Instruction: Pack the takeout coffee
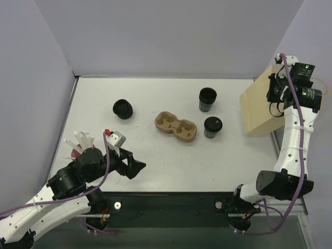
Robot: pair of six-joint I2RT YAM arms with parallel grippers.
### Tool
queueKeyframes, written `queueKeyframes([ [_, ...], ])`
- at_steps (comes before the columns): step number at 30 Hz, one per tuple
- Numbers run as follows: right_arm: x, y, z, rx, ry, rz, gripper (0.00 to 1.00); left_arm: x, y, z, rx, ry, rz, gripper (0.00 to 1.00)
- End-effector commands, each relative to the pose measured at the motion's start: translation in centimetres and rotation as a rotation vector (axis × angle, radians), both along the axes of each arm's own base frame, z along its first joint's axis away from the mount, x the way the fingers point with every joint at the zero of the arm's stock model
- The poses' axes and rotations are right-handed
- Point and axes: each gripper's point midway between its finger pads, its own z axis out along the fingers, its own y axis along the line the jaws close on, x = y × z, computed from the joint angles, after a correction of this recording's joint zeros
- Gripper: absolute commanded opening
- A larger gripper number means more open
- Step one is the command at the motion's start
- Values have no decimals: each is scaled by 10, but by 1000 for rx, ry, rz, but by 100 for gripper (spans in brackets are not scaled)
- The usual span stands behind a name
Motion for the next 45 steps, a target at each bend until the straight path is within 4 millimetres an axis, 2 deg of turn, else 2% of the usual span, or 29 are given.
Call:
queueKeyframes([
  [1, -24, 28, 70, -85, -170, 95, 0, 2, -2, 16, -45, -52, -7, 95],
  [2, -31, 48, 79, -101, -191, 166, 0, 3, 0, 18, -48, -56, 0, 95],
  [4, -40, 68, 91, -140, -222, 250, 0, 5, 3, 17, -44, -58, 18, 95],
  [5, -51, 91, 97, -145, -246, 333, 0, 5, 4, 19, -53, -62, 28, 95],
  [6, -57, 99, 101, -153, -258, 372, 0, 6, 6, 18, -51, -62, 34, 95],
  [8, -77, 137, 108, -166, -300, 517, 0, 6, 8, 21, -61, -69, 49, 95],
  [11, -103, 163, 111, -150, -334, 627, 0, 9, 13, 22, -60, -74, 75, 95],
  [12, -114, 180, 110, -137, -341, 702, 0, 9, 14, 21, -59, -75, 81, 94],
  [13, -126, 184, 109, -133, -351, 731, 0, 10, 14, 21, -59, -75, 84, 95],
  [16, -147, 207, 84, -86, -306, 850, 0, 12, 18, 21, -55, -74, 106, 94],
  [18, -165, 223, 77, -43, -301, 936, 0, 13, 20, 22, -51, -73, 121, 94],
  [19, -169, 228, 67, -32, -278, 960, 0, 14, 23, 22, -51, -76, 135, 94],
  [21, -183, 240, 64, 4, -282, 1019, 0, 15, 26, 23, -56, -76, 152, 93],
  [25, -198, 258, 37, 10, -213, 1097, 0, 18, 33, 25, -65, -85, 191, 94],
  [26, -196, 259, 21, -18, -177, 1094, 0, 18, 34, 25, -63, -85, 197, 93],
  [28, -205, 267, 6, -63, -143, 1164, 0, 20, 37, 28, -56, -87, 215, 93],
  [30, -205, 267, -17, -145, -97, 1186, 0, 24, 40, 29, -35, -80, 245, 93],
  [31, -207, 270, -25, -172, -81, 1209, 0, 25, 43, 40, -47, -88, 259, 93],
  [32, -208, 270, -32, -193, -66, 1218, 0, 26, 47, 40, -26, -80, 284, 93],
  [33, -206, 270, -47, -236, -29, 1215, 0, 32, 51, 40, -5, -70, 326, 93],
  [35, -205, 270, -61, -296, -7, 1219, 0, 35, 56, 59, -4, -83, 355, 93],
  [36, -199, 268, -67, -342, -5, 1187, 0, 39, 55, 61, 9, -74, 373, 93],
  [37, -200, 267, -79, -362, 20, 1180, 0, 44, 60, 64, 18, -77, 417, 93],
  [38, -202, 270, -84, -377, 24, 1188, 0, 46, 61, 73, 10, -77, 430, 93],
  [39, -202, 274, -87, -375, 23, 1184, 1, 50, 56, 72, 29, -67, 435, 93],
  [40, -203, 275, -93, -369, 35, 1168, 8, 52, 55, 74, 34, -64, 444, 93],
  [42, -204, 280, -97, -368, 35, 1167, 14, 60, 52, 75, 44, -45, 480, 93],
  [45, -208, 285, -98, -348, 45, 1178, 34, 71, 46, 75, 70, -45, 513, 93],
])
